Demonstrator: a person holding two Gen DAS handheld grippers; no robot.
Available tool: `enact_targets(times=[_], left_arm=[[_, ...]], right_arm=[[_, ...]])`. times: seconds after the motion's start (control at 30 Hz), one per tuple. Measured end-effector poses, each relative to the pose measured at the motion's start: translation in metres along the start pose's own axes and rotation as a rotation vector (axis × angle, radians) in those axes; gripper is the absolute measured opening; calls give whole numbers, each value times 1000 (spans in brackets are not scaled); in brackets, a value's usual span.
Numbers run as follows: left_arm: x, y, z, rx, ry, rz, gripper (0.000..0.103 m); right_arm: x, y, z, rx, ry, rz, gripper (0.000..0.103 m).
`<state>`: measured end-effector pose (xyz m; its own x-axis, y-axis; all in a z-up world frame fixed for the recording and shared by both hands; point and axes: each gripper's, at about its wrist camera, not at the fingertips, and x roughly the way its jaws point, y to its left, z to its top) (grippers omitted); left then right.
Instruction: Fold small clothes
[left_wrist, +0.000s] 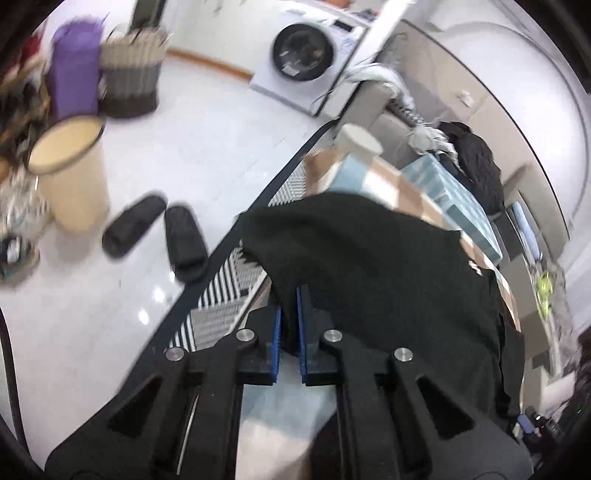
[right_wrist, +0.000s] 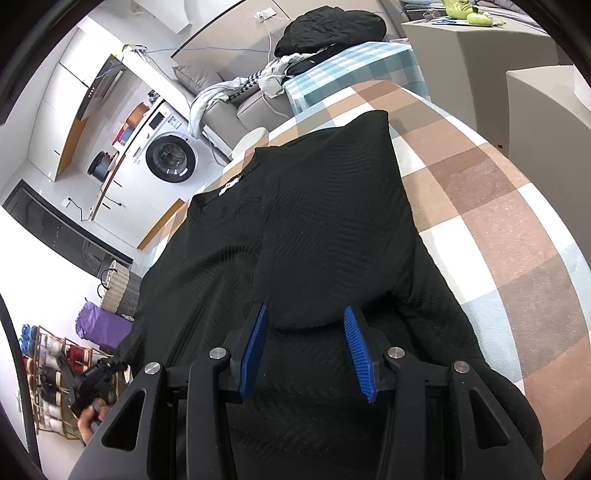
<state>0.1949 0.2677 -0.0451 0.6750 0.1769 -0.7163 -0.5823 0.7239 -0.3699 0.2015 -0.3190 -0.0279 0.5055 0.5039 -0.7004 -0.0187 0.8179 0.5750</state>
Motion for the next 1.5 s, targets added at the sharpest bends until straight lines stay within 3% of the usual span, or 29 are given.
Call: enact_targets(times=[0.1, 0.17, 0.3, 0.37, 0.43, 0.5, 0.77, 0.93, 1.0, 1.03, 1.2, 1.5], left_arm=[[-7, -52, 19, 129, -40, -47, 4], [-10, -99, 22, 225, -49, -118, 4], [-3, -188, -3, 403, 48, -325, 6], [7, -214, -22, 473, 120, -316, 14], [15, -221, -35, 503, 148, -274, 32], [19, -217, -41, 487, 164, -267, 42], [27, -157, -49, 379, 167, -175, 45], [9, -108, -54, 346, 134, -120, 59], [-1, -92, -57, 331, 123, -99, 66], [-7, -83, -59, 325, 121, -95, 70], [-36, -49, -71, 308, 108, -85, 72], [-87, -17, -111, 336, 78, -93, 72]], right_arm=[[-4, -3, -1, 9, -12, 8, 44], [-8, -6, -3, 17, -18, 9, 44], [-15, -11, -4, 26, -30, 8, 44], [-18, -13, -4, 30, -33, 4, 44], [-19, -16, -5, 35, -33, 0, 44], [-20, -17, -5, 36, -33, -3, 44], [-16, -20, -8, 30, -13, -1, 44], [-22, -17, -10, -22, -4, -30, 44], [-31, -20, -11, -40, -14, -47, 49], [-38, -22, -13, -46, -22, -54, 56], [-64, -35, -26, -69, -46, -87, 62], [-103, -59, -65, -93, -70, -97, 62]])
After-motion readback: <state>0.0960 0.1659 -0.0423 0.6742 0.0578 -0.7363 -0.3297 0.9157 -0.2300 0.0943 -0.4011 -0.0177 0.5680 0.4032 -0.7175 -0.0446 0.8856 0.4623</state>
